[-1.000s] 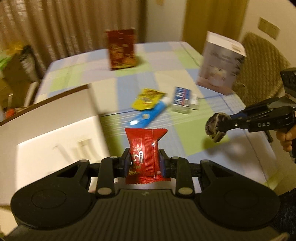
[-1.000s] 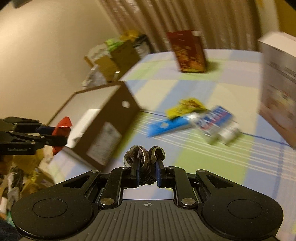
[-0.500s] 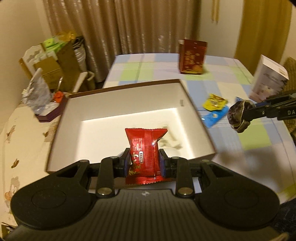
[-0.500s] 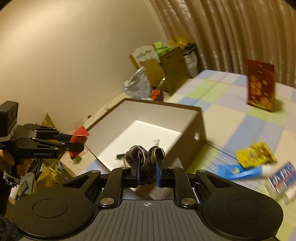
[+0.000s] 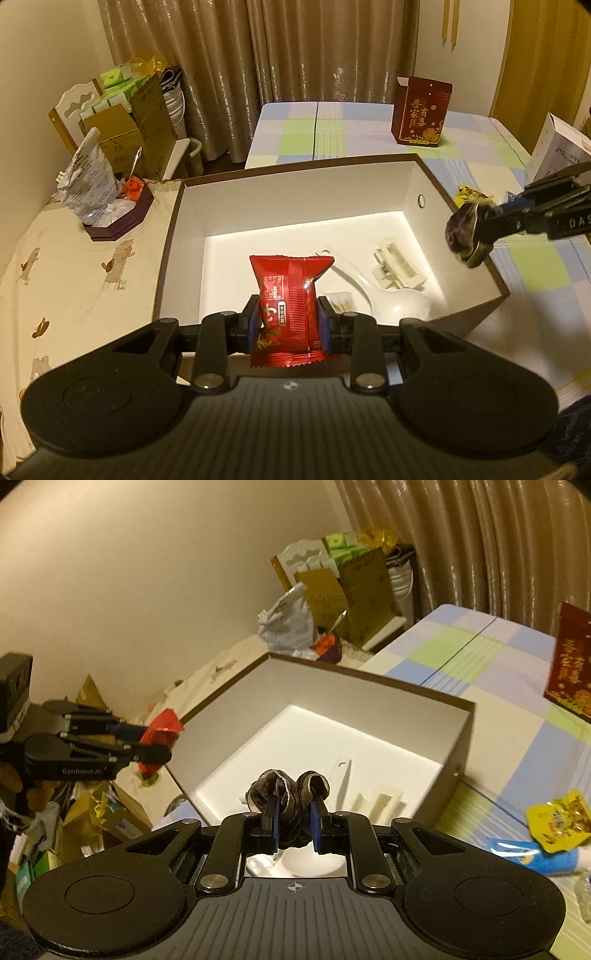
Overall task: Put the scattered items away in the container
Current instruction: 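Carry the red packet and scrunchie over the box and release both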
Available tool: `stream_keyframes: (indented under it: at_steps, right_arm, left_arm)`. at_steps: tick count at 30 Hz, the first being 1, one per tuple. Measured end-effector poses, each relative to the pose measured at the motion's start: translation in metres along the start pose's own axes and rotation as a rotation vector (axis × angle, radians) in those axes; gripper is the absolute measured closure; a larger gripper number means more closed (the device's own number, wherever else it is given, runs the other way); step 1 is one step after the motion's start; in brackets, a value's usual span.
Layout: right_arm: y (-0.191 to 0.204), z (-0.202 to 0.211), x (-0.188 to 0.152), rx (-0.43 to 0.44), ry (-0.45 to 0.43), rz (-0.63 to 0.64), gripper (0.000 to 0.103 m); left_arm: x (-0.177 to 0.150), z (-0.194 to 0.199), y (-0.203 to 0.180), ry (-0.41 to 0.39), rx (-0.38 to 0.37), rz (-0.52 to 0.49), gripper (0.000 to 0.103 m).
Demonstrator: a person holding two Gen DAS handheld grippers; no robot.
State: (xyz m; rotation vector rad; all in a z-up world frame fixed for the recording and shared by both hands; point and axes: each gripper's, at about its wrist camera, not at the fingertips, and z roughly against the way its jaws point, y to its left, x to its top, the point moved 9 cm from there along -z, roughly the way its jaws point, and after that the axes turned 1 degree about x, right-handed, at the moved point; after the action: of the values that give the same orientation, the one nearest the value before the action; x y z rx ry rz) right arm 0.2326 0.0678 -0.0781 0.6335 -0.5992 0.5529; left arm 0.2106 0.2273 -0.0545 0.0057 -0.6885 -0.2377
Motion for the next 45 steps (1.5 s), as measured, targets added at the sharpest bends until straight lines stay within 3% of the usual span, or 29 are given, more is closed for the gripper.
stream_keyframes:
  at_steps: [12,27,40,41,42,43,45]
  right_arm:
    - [0.002,-0.071,0.011,-0.058,0.089,0.001,0.084]
    - [-0.007,-0.116,0.024,-0.072,0.145,-0.018,0.084]
    - [-0.016,-0.141,0.031,-0.078,0.158,-0.008,0.083]
    - [-0.015,-0.142,0.032,-0.081,0.155,0.001,0.068]
    - [-0.016,-0.142,0.033,-0.092,0.146,0.009,0.023]
    - [-0.015,-0.141,0.035,-0.102,0.118,0.019,0.007]
    - [-0.011,-0.136,0.040,-0.081,0.063,0.050,0.005]
  left_arm:
    - [0.011,-0.060,0.031,0.077,-0.007,-0.062,0.077]
    - [0.002,-0.129,0.043,0.215,-0.048,-0.119,0.076]
    - [0.015,-0.143,0.044,0.203,-0.060,-0.128,0.065]
    - [0.016,-0.143,0.044,0.202,-0.058,-0.126,0.064]
    - [0.016,-0.143,0.045,0.202,-0.056,-0.124,0.062]
    - [0.016,-0.142,0.046,0.202,-0.052,-0.122,0.062]
    - [0.017,-0.140,0.048,0.199,-0.044,-0.122,0.059]
